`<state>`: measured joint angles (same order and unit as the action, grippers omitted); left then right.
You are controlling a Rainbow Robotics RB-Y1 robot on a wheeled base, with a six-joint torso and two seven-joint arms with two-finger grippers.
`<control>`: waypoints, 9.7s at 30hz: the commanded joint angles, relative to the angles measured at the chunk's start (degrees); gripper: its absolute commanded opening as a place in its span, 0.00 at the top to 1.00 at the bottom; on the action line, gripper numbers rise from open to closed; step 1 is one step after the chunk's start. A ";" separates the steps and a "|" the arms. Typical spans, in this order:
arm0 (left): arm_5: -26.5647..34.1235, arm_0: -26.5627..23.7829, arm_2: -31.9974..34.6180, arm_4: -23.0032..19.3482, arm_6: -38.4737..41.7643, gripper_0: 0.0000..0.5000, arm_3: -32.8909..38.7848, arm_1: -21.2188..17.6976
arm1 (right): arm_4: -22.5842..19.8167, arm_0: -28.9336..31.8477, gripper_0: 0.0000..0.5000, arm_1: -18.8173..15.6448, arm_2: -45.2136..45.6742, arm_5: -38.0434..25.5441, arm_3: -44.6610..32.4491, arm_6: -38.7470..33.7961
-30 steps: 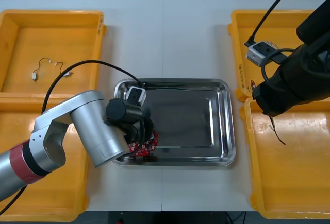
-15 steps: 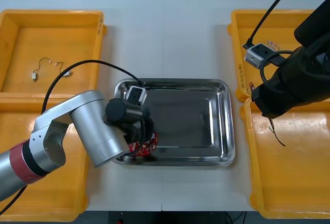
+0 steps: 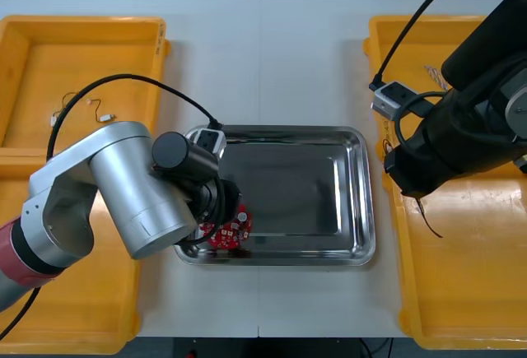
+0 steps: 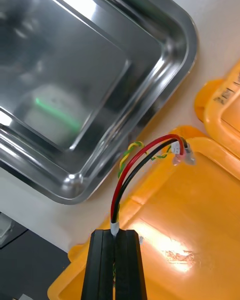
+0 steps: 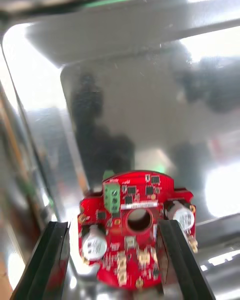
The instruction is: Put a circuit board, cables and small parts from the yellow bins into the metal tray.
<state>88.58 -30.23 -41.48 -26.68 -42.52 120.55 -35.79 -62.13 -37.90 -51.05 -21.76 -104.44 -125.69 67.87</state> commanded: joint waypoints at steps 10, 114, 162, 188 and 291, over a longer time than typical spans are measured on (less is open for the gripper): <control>10.13 -3.35 12.13 -9.00 -3.18 0.00 4.17 0.72 | 7.99 -6.49 1.00 7.28 -14.54 2.13 -0.79 2.53; 4.33 -18.81 47.20 -2.06 -52.49 0.00 -49.88 -8.42 | 23.55 -3.41 0.00 17.39 -20.43 4.33 8.53 32.85; -13.69 -13.01 48.25 -5.84 -60.13 0.00 -61.22 -2.36 | 19.68 -15.72 0.00 8.34 16.93 -5.56 40.17 28.81; -18.17 -9.23 45.18 -7.15 -60.31 0.00 -61.22 -2.36 | 24.34 -20.90 0.00 7.54 25.98 0.37 61.17 30.48; 2.83 -14.24 8.09 -4.43 -11.44 1.00 -22.02 13.55 | 19.95 -18.44 0.00 15.19 28.35 45.02 89.74 57.55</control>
<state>93.03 -41.87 -32.18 -31.98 -51.37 99.46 -23.64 -41.35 -56.36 -36.04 5.58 -60.19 -35.34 123.27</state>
